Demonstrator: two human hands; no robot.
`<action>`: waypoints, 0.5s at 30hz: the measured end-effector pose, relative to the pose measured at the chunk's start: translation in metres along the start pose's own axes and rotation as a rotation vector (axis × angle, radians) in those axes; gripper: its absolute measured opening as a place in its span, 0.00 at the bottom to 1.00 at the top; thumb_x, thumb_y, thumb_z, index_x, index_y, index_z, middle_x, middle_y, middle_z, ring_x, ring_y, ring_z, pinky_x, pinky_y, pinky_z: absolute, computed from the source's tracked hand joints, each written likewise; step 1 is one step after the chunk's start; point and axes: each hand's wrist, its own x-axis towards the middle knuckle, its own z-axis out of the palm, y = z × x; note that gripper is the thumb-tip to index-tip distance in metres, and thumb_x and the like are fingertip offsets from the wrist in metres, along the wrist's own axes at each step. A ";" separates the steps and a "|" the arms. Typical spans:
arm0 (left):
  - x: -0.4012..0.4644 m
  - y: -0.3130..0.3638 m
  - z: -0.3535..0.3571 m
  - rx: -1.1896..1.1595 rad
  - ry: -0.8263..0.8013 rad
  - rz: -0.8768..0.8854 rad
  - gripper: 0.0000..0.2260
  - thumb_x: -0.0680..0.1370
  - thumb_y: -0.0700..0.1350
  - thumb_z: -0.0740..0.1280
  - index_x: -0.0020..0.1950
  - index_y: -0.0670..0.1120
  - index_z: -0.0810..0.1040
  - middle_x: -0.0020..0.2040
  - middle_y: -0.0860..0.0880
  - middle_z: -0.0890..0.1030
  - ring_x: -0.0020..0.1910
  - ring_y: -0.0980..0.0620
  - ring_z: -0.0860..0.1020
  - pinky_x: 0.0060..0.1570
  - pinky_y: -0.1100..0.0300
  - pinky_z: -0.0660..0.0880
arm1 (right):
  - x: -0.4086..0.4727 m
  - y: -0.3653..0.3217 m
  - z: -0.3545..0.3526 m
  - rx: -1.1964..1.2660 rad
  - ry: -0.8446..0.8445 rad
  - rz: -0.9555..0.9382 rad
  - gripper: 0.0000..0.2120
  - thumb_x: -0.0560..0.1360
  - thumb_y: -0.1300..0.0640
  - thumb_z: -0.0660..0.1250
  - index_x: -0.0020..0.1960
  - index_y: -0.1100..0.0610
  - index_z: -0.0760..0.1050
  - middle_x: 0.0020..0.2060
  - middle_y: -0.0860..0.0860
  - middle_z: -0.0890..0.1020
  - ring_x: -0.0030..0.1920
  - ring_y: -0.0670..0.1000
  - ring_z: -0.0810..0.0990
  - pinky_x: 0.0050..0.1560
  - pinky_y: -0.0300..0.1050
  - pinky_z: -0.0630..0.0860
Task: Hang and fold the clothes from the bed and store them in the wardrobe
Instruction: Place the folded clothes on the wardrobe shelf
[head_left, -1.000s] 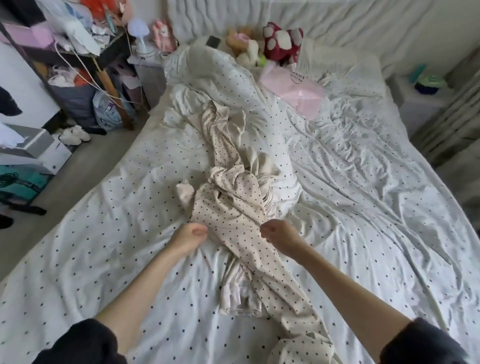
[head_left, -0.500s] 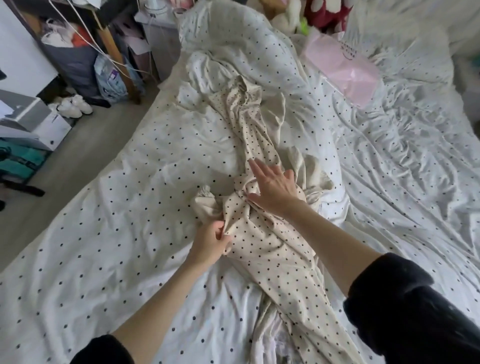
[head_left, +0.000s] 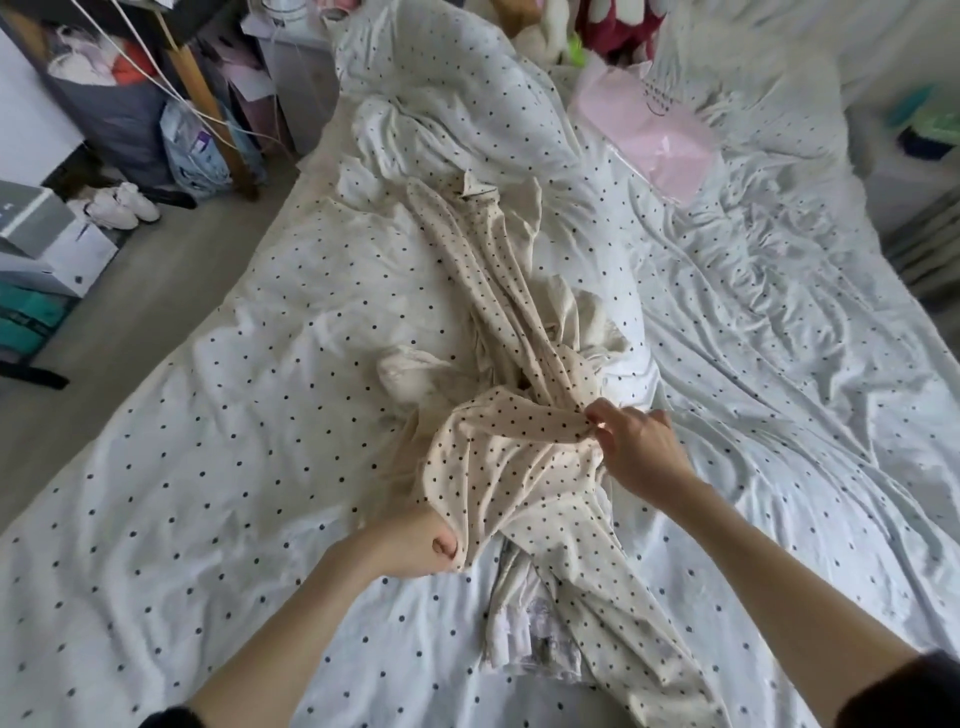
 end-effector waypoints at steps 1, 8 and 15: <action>0.000 0.002 0.003 -0.006 0.050 -0.019 0.14 0.76 0.36 0.60 0.32 0.48 0.72 0.29 0.52 0.67 0.23 0.59 0.62 0.27 0.65 0.60 | -0.014 0.009 -0.003 -0.017 -0.011 0.017 0.12 0.80 0.56 0.60 0.61 0.54 0.75 0.36 0.50 0.80 0.37 0.51 0.78 0.58 0.47 0.67; 0.016 0.013 -0.002 0.125 0.725 -0.114 0.25 0.76 0.49 0.68 0.70 0.45 0.65 0.68 0.47 0.69 0.69 0.46 0.65 0.66 0.56 0.65 | -0.087 0.041 -0.005 -0.054 -0.100 0.104 0.12 0.81 0.55 0.57 0.62 0.52 0.73 0.44 0.50 0.82 0.46 0.49 0.79 0.60 0.46 0.69; 0.019 0.054 0.035 0.047 0.427 -0.159 0.08 0.77 0.44 0.65 0.37 0.47 0.75 0.32 0.51 0.76 0.36 0.49 0.77 0.34 0.59 0.70 | -0.142 0.074 -0.012 -0.195 -0.197 0.319 0.11 0.80 0.60 0.57 0.60 0.50 0.71 0.44 0.49 0.80 0.46 0.50 0.77 0.56 0.45 0.66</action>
